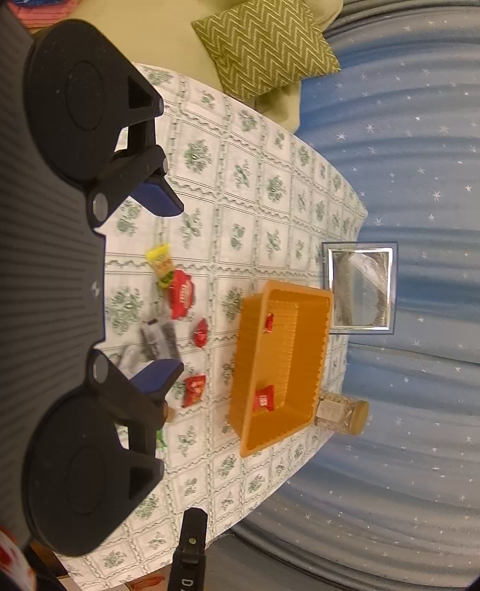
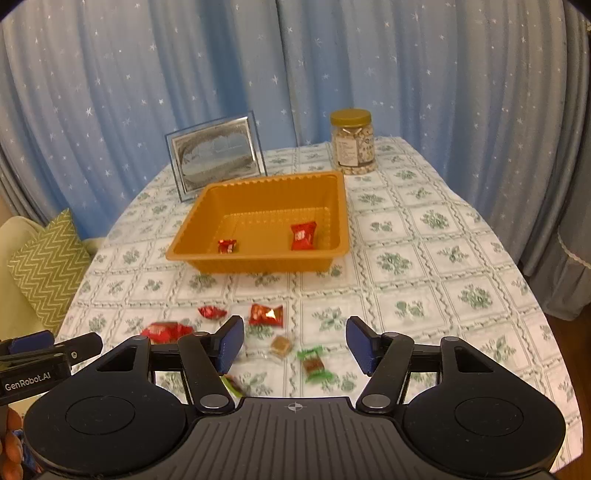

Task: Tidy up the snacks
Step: 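Withdraw both tools from the tray back toward the snack pile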

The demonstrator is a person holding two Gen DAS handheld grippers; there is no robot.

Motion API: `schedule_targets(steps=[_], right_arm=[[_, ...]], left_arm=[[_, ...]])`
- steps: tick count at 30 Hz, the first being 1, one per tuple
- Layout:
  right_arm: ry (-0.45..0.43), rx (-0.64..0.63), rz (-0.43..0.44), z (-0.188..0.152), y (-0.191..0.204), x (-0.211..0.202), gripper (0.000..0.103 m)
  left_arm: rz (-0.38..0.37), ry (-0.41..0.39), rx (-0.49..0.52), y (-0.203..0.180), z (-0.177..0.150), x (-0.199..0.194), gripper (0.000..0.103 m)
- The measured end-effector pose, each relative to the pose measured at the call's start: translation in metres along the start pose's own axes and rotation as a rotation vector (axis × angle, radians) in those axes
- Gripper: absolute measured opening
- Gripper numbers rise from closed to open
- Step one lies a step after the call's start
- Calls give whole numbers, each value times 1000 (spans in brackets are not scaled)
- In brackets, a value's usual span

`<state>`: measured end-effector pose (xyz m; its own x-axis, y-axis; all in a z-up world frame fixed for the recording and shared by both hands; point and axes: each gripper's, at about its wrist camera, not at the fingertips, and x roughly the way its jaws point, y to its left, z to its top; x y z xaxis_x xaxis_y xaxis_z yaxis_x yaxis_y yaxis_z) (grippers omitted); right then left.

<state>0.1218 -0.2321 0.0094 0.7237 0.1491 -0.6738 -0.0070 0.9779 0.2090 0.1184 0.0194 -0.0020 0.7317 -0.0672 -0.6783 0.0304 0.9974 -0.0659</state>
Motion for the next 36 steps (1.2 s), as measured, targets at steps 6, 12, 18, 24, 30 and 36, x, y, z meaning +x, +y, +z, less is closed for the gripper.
schedule_targets(steps=[6,12,18,24,30,36], right_arm=[[15,20,-5,-19,-8,-4,66],[29,30,-11,-44,-21,0,67],[25,32,-2,-56,-27,17,67],[36,3,16,-59,-26,46,67],[60,-20,19,-57,-29,77,67],[69,-46,23,-55,-34,98,66]], left_arm=[[15,12,-2,4,-15,-2,88],[23,32,5,3,-28,4,90],[37,59,-1,5,-39,23,90],[58,75,-10,13,-45,50,90],[67,78,38,19,-42,87,90],[65,82,176,21,-31,126,88]])
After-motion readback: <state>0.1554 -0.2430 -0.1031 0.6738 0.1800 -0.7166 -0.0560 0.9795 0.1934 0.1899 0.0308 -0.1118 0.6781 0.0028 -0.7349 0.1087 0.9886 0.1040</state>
